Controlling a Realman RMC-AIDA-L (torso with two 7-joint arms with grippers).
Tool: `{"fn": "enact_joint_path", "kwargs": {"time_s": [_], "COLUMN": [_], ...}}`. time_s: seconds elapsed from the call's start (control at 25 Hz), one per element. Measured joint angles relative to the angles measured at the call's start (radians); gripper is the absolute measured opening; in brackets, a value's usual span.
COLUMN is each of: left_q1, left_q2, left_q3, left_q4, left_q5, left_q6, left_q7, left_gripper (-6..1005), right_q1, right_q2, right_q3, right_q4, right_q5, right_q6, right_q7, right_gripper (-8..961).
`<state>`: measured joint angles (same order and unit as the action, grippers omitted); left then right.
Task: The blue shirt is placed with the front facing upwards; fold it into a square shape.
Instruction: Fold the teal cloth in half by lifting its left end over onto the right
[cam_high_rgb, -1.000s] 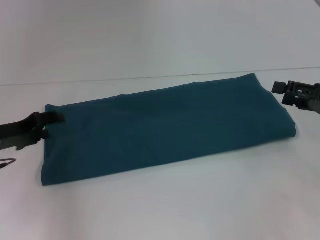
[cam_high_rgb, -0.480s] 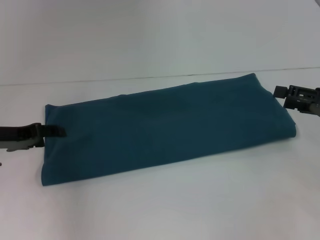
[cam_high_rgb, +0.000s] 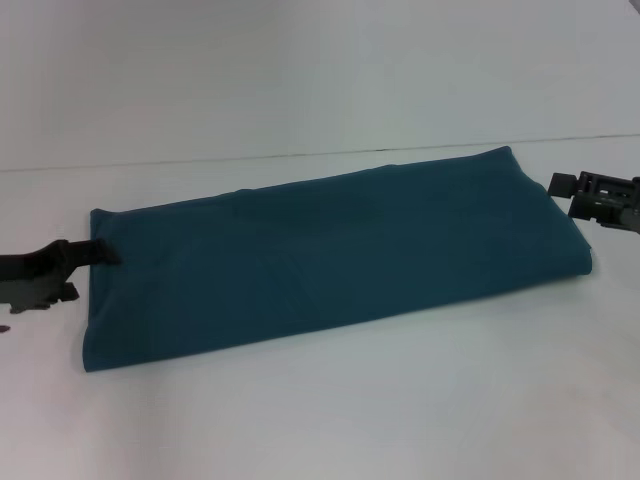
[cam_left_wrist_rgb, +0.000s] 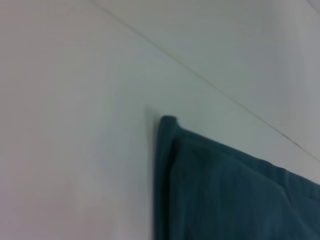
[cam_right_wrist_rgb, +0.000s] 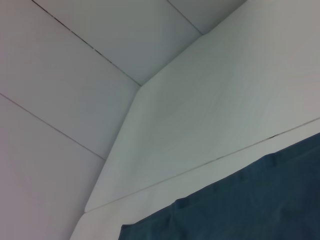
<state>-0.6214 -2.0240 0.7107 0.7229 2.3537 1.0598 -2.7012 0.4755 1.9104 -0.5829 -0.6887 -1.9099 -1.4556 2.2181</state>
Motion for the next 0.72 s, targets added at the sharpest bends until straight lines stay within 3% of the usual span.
{"fn": "enact_joint_path", "kwargs": {"time_s": [0.4, 0.72], "left_q1": [-0.001, -0.004], "left_q2": [-0.049, -0.044], "left_q3": [0.014, 0.04], "left_q4": [0.037, 0.026], "left_q5": [0.001, 0.045], "left_q6": [-0.069, -0.093], "left_q7": [0.145, 0.139], "left_gripper": [873, 872], "right_q1": [0.0, -0.001], "right_q2": [-0.002, -0.004], "right_q3": [0.0, 0.002], "right_q4": [0.0, 0.0], "right_q5": [0.001, 0.003], "right_q6": [0.003, 0.005], "right_q7": [0.0, 0.0], "right_gripper": [865, 865]}}
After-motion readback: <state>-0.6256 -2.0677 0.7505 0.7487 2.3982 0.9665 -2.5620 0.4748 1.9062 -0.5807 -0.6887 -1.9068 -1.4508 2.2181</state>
